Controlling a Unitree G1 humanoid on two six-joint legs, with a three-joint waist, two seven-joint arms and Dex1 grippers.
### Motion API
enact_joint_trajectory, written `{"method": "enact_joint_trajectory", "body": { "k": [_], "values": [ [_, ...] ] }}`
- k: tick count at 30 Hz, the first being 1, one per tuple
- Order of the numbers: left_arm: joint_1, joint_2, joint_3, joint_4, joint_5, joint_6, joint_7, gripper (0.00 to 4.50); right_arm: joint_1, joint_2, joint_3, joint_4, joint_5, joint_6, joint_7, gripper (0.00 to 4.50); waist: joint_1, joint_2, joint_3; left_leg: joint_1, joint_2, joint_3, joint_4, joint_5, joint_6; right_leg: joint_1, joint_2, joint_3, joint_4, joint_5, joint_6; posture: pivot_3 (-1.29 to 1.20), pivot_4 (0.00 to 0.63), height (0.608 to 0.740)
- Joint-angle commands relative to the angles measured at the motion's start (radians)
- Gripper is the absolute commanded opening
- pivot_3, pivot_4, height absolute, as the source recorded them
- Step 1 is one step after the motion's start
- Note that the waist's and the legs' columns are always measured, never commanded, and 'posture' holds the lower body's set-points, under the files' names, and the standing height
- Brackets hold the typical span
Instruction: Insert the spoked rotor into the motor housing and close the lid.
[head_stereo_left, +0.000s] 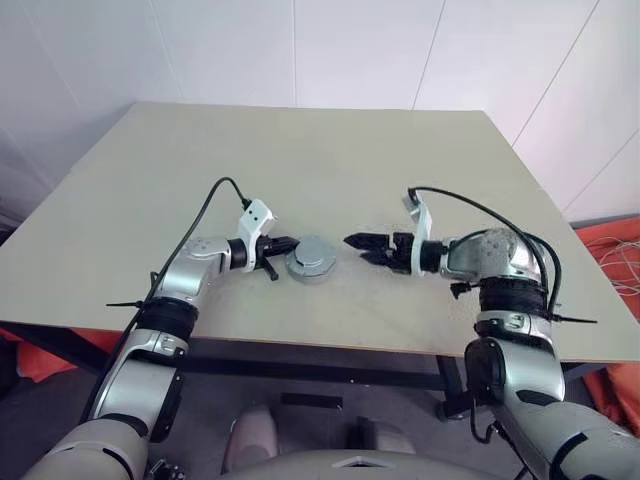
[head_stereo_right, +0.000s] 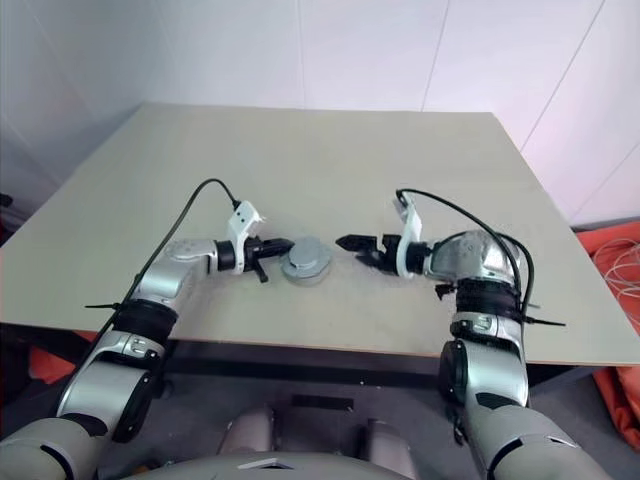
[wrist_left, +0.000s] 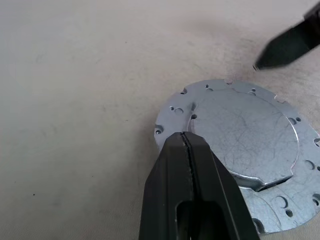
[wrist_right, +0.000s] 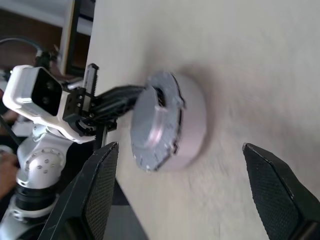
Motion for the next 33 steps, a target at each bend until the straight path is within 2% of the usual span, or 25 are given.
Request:
{"method": "enact_joint_trajectory", "body": {
  "k": [1,9,22,25,30,33],
  "values": [
    [0.001,0.002,-0.028,0.008,0.022,0.02,-0.011,0.0,-0.004,0.05,-0.09,-0.034,0.046,0.074,-0.062,4.47,0.0,0.001,0.0,0.0,0.0,0.0,0.0,0.0,-0.001,0.0,0.0,0.0,0.0,0.0,0.0,0.0,0.0,0.74],
    [-0.002,0.004,-0.029,0.008,0.021,0.016,-0.019,0.0,-0.013,0.165,-0.219,0.003,0.05,0.083,-0.208,4.47,0.006,0.001,0.0,0.001,0.0,0.004,-0.002,0.002,-0.003,-0.001,0.0,0.0,0.0,0.0,0.0,0.0,0.0,0.74],
    [0.005,0.003,-0.027,-0.009,0.019,0.029,-0.025,0.0,-0.027,0.278,-0.292,-0.01,0.071,0.084,-0.3,4.47,0.006,0.002,-0.001,0.002,0.001,0.005,-0.004,0.003,-0.005,-0.001,0.0,0.0,0.0,0.0,0.0,0.0,0.0,0.74],
    [0.004,0.003,-0.026,-0.008,0.019,0.03,-0.025,0.0,-0.028,0.279,-0.298,-0.011,0.07,0.075,-0.312,3.88,0.006,0.002,-0.001,0.002,0.001,0.005,-0.004,0.003,-0.005,-0.002,0.0,0.0,0.0,0.0,0.001,0.0,0.0,0.74],
    [0.004,0.004,-0.025,-0.006,0.02,0.031,-0.028,0.0,-0.028,0.256,-0.303,-0.013,0.081,0.074,-0.313,2.14,0.014,0.002,-0.001,0.0,0.0,0.005,-0.004,0.003,-0.005,-0.003,0.0,0.0,0.0,0.0,0.001,0.0,0.0,0.74],
    [0.004,0.003,-0.023,-0.006,0.021,0.032,-0.029,0.0,-0.034,0.254,-0.318,-0.016,0.094,0.074,-0.31,1.27,0.015,0.003,-0.001,0.0,0.0,0.005,-0.005,0.003,-0.005,-0.003,0.0,0.0,0.0,0.0,0.001,0.0,0.0,0.74]
  ]
}}
